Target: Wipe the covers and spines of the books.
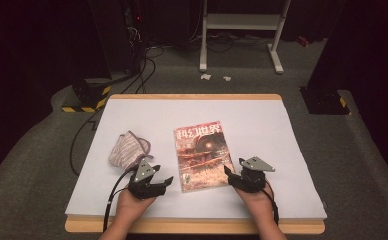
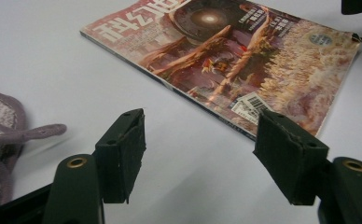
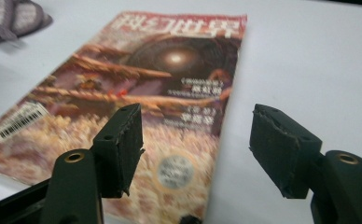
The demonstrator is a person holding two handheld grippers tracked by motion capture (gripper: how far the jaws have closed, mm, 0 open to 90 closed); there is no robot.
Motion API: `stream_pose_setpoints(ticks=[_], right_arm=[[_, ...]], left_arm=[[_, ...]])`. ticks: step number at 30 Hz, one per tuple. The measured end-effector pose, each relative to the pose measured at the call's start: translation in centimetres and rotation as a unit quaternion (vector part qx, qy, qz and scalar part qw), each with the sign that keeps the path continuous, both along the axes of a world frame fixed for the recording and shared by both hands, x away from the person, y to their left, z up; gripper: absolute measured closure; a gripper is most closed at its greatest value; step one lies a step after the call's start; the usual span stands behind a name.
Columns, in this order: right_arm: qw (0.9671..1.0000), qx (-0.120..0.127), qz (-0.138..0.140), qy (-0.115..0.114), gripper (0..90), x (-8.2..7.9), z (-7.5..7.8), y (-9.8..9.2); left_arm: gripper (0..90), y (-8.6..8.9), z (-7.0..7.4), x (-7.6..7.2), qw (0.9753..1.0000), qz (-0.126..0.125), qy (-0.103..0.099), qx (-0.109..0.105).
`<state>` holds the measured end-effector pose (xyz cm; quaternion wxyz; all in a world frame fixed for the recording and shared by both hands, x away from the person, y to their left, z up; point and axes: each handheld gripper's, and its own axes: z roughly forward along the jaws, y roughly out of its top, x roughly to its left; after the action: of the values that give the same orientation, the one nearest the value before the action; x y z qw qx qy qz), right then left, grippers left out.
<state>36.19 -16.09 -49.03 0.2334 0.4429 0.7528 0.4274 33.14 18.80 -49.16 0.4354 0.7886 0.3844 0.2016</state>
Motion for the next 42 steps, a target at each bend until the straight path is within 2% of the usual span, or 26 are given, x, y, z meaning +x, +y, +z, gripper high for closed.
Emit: stream_pose_setpoints(ticks=[6,7,13,15,18,20,22,25,27,31,33,39,40,42], right_arm=[[0.9996,-0.005,0.001,0.027,38.1,0.4,-0.4,-0.5],[0.9993,-0.007,0.003,0.035,39.2,0.4,-0.4,-0.6],[0.9984,-0.013,0.014,0.054,39.4,0.4,-0.8,-0.3],[0.9975,-0.015,0.018,0.066,40.4,0.3,-1.1,-0.1],[0.9970,-0.016,0.021,0.073,40.9,0.3,-1.2,0.1],[0.9960,-0.022,0.023,0.083,40.9,0.3,-1.5,0.3],[0.9955,-0.022,0.022,0.089,40.4,0.4,-1.7,0.3],[0.9950,-0.013,0.026,0.096,44.6,0.4,-1.7,0.3],[0.9951,-0.015,0.026,0.095,44.0,0.4,-1.7,0.5],[0.9946,-0.013,0.029,0.099,44.1,0.4,-1.7,0.8],[0.9938,-0.016,0.036,0.104,44.1,0.1,-1.6,1.8],[0.9926,-0.021,0.064,0.101,43.6,0.0,-1.7,4.4],[0.9926,-0.021,0.064,0.101,43.6,0.0,-1.7,4.4],[0.9922,-0.027,0.072,0.099,43.4,0.0,-1.6,5.4]], left_arm=[[33.6,-0.9,-0.3,0.1,0.9998,-0.012,0.008,0.010],[33.6,-1.3,-0.4,0.0,0.9996,-0.020,0.009,0.017],[32.6,-2.5,-0.5,0.2,0.9987,-0.041,0.021,0.022],[32.5,-3.2,-0.8,0.2,0.9980,-0.049,0.026,0.029],[32.5,-3.5,-0.9,0.3,0.9976,-0.053,0.030,0.033],[32.5,-3.9,-1.0,0.5,0.9968,-0.062,0.042,0.028],[32.5,-4.2,-1.0,0.4,0.9967,-0.065,0.041,0.028],[32.6,-4.6,-1.3,0.5,0.9957,-0.071,0.045,0.039],[32.6,-4.8,-1.4,0.6,0.9951,-0.072,0.048,0.047],[32.9,-4.7,-1.4,0.8,0.9951,-0.068,0.052,0.050],[33.1,-4.1,-1.3,1.1,0.9954,-0.057,0.054,0.056],[33.2,-1.9,-1.2,2.2,0.9965,-0.014,0.064,0.051],[33.2,-1.9,-1.2,2.2,0.9965,-0.014,0.064,0.051],[33.5,-1.0,-1.2,2.6,0.9963,0.000,0.075,0.042]])
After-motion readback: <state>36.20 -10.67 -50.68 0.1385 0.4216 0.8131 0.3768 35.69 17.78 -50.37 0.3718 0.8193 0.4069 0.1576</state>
